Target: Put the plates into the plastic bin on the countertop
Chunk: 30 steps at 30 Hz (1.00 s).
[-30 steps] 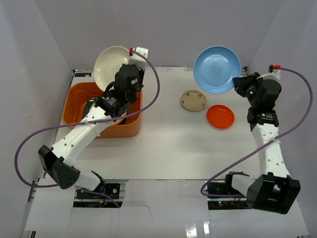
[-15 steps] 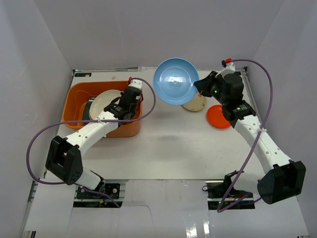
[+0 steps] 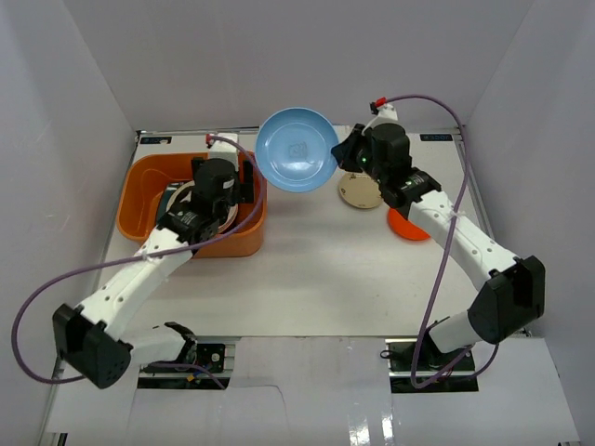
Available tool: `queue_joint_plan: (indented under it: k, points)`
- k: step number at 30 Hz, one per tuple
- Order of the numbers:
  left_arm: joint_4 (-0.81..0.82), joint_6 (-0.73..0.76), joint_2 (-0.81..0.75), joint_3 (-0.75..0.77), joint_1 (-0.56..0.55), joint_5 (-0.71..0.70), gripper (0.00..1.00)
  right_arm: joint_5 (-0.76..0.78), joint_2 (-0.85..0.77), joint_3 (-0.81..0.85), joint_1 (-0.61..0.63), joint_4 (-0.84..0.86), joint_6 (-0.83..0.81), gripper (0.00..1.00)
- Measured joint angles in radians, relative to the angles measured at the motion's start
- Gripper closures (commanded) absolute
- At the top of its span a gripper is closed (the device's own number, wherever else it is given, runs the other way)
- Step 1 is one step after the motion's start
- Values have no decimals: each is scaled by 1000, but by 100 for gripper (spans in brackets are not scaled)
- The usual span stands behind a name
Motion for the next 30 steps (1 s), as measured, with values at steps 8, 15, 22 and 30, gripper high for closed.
queue_joint_plan:
  k: [8,15,22,30]
  points:
    - [68,-121,-373,71,0,119,2,93,262,287,201,-60,-30,92]
    - [155,-180,-569,52,0,280,2,148,528,579,356,-135,-57,92]
    - [179,-238,-599,-95,-5,405,2,164,718,734,449,-192,-68,69]
    - [159,-237,-607,-178,-42,415,2,206,726,734,447,-229,-108,42]
